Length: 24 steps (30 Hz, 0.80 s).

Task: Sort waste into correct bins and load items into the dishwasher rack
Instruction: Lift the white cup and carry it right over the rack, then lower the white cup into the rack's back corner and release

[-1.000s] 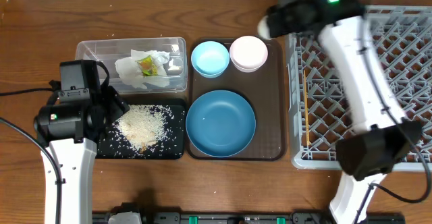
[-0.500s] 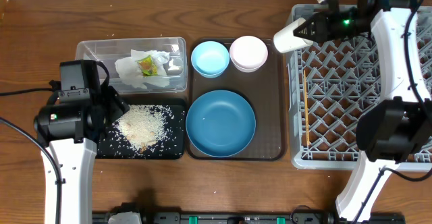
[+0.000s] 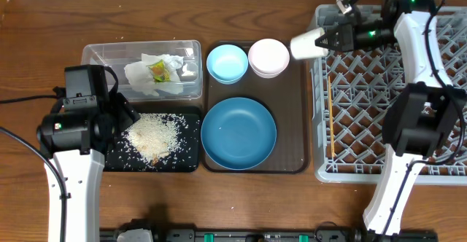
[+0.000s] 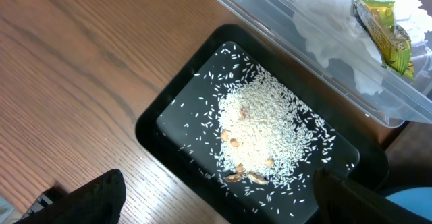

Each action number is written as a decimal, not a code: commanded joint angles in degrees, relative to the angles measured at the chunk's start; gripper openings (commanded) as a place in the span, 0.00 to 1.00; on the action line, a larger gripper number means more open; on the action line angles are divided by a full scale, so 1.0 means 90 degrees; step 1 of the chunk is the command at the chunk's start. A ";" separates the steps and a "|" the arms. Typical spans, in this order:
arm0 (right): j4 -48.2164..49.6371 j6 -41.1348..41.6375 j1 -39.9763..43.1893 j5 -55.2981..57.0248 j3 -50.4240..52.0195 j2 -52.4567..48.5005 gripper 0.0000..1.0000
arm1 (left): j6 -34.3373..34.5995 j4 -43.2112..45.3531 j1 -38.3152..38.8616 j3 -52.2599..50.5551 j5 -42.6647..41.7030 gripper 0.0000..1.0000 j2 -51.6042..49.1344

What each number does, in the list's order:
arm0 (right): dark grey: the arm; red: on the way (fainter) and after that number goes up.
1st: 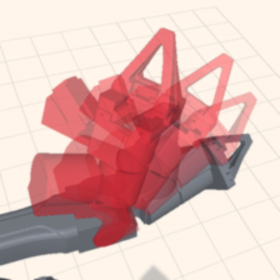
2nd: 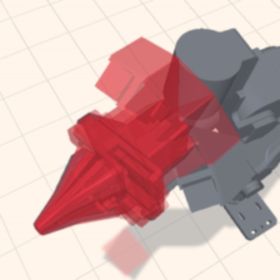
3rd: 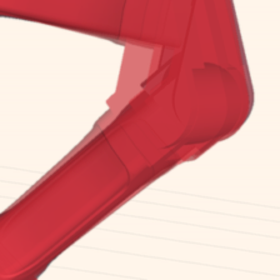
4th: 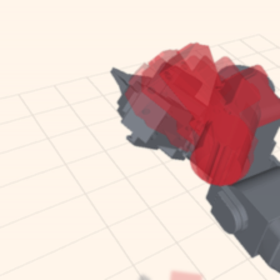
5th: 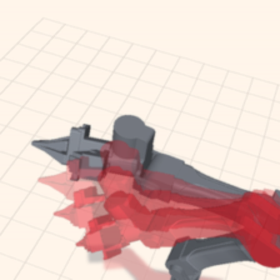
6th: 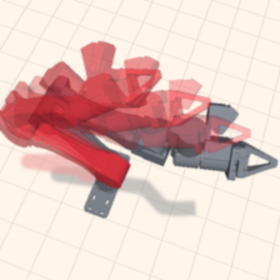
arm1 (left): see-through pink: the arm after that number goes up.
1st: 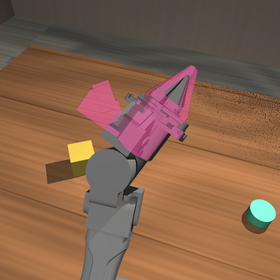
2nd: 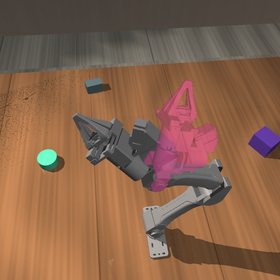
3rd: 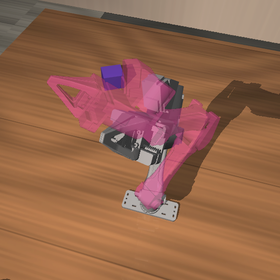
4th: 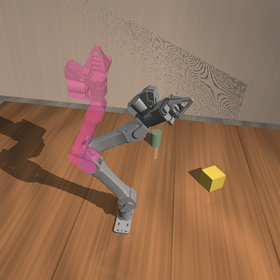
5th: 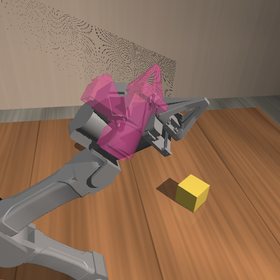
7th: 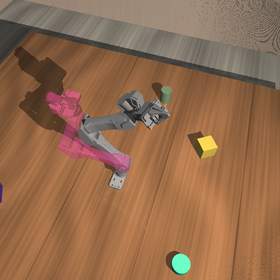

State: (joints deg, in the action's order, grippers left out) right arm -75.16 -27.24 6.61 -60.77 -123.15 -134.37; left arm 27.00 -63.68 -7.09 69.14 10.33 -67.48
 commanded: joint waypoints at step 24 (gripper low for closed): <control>-0.0413 -0.0253 0.0811 0.0537 0.0024 -0.0396 0.01 | 0.0010 -0.0019 -0.0032 0.0129 0.0097 0.91 0.0015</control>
State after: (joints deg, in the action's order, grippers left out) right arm -78.76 -28.21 13.91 -59.31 -123.15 -135.61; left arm 27.00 -63.68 -7.09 69.14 10.33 -67.48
